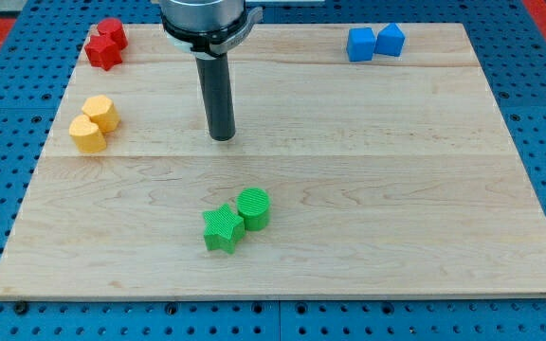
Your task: Slide the green star along with the green circle towards up
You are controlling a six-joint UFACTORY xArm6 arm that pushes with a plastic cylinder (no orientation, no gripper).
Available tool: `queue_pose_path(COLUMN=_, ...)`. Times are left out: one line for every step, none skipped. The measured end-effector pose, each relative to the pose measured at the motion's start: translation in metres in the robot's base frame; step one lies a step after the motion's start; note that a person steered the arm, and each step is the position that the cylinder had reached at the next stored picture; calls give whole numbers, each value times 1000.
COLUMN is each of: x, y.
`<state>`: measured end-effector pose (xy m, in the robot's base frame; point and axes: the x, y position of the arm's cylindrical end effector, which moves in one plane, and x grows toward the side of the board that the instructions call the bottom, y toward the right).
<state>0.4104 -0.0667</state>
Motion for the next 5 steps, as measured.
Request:
queue_pose_path(x=0, y=0)
queue_pose_path(x=0, y=0)
queue_pose_path(x=0, y=0)
queue_pose_path(x=0, y=0)
queue_pose_path(x=-28, y=36)
